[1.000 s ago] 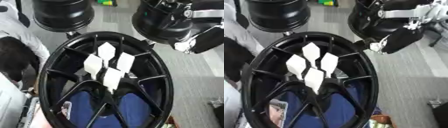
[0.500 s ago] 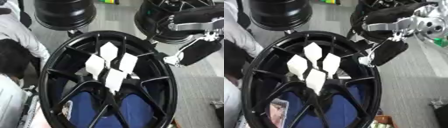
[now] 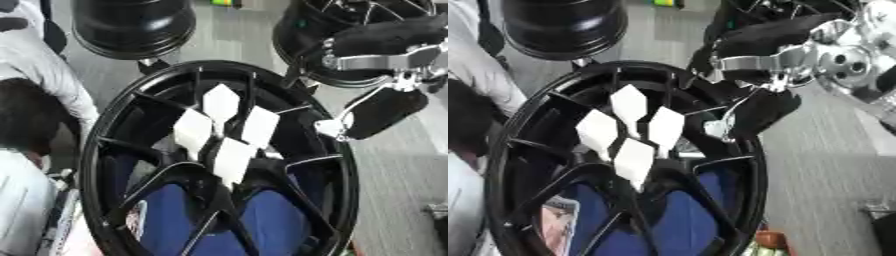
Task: Pull the pin out of the wheel hub.
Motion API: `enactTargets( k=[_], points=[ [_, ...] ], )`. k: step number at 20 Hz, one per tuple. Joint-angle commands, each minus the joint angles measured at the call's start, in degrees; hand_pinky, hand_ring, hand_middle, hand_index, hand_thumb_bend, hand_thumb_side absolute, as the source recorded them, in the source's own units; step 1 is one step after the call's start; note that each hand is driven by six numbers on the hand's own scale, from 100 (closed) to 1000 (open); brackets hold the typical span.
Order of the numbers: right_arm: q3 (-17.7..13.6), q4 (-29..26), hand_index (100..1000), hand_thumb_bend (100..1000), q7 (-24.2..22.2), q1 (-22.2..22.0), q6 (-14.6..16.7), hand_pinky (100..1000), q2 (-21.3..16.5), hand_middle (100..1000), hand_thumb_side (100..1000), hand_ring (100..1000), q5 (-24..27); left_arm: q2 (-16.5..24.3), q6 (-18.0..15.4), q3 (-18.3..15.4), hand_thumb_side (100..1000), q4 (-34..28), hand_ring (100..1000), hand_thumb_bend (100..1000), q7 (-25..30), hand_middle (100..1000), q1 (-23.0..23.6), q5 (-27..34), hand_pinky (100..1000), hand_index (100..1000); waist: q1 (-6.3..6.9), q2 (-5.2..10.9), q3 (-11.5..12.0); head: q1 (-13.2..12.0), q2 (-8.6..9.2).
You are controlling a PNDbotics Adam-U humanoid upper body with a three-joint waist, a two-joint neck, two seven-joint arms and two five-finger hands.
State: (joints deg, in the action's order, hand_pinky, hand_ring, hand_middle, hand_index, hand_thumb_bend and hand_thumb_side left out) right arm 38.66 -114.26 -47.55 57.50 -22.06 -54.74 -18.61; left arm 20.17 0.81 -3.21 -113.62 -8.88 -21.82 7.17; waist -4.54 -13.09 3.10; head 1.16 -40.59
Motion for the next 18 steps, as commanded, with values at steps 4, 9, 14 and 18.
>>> enactTargets(
  k=[4,9,14,18],
  points=[
    [0.12,-0.33,894,169,-1.57,1.22,-1.83,895,0.40,890,529,895,-1.08,1.55,-0.05,-0.37,730,-0.97,730,100,0.19,519,-0.89,0.14,679,811,0.14,0.64,0.04,-0.56,0.97],
    [0.81,-0.33,895,184,-2.63,1.40,-2.48,894,1.78,893,531,896,-2.46,1.51,-0.01,-0.39,730,-0.97,730,100,0.23,519,-0.82,0.29,679,812,0.13,0.49,-0.05,-0.84,1.19],
    [1.02,-0.33,895,191,-2.28,1.09,-3.46,894,2.42,893,509,896,-3.77,1.45,-0.01,-0.44,731,-0.97,731,100,0.20,519,-0.80,0.36,680,812,0.18,0.43,-0.03,-1.13,1.47],
    [1.22,-0.33,899,223,-2.24,1.19,-4.09,893,3.13,901,508,902,-4.85,1.30,0.04,-0.41,732,-0.97,731,100,0.28,519,-0.72,0.48,680,812,0.16,0.37,0.03,-1.03,1.67]
  ],
)
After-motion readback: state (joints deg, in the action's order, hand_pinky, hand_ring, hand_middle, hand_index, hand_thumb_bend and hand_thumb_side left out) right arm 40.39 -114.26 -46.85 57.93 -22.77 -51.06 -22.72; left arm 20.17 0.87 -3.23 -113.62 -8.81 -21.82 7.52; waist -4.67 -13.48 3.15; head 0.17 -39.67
